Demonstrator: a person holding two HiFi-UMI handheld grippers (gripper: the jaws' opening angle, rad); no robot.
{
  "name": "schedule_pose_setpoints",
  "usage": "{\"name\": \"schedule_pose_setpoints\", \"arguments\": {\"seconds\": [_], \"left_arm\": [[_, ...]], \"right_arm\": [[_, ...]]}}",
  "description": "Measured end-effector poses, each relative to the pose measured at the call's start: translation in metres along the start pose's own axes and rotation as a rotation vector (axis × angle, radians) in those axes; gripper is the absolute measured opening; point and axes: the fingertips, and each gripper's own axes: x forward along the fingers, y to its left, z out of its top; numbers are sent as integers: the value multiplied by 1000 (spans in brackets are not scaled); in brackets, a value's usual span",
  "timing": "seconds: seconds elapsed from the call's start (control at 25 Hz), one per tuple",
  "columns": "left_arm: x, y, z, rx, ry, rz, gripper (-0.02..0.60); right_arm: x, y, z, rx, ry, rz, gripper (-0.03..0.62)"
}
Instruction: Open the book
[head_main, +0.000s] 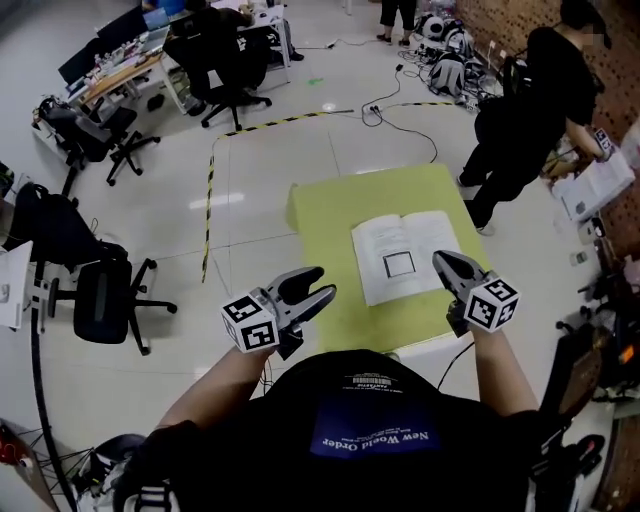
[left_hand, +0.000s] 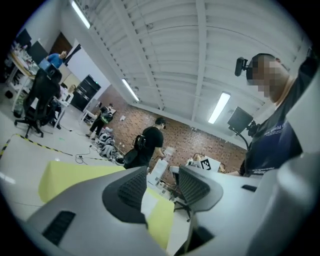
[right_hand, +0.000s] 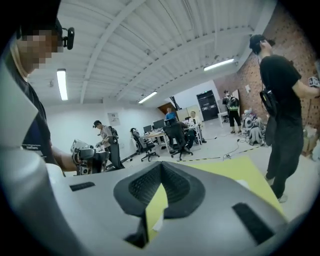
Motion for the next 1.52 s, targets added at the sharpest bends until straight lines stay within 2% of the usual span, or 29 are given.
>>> {"name": "schedule_pose_setpoints", "arguments": {"seconds": [0.08,0.16,0.2,0.36,0.52,0.72,1.52], "left_arm": [[-2,-8,3,12,-32,59,136],[-3,-10,9,23,-78,130,16],[-2,-11,12,18,-105,161,6],[17,-23,19,26,-183,226,6],[43,-27,21,60,-176,263,6],[44,-24,23,55,-166,284,6],[28,-15,32,36,-185,259,6]], "right_arm": [[-13,-2,8,-14,-7,25,-11],[-23,-8,15,-17,-12,40,-11],[-27,-13,17,-11,-9,45,-11],[-42,-36,16,-4,18,64,-12],[-47,-59,12,26,28,67,-14],[-37,-60,11,28,30,85,-15],[-18,-37,4,-10,68,106,-15]]}}
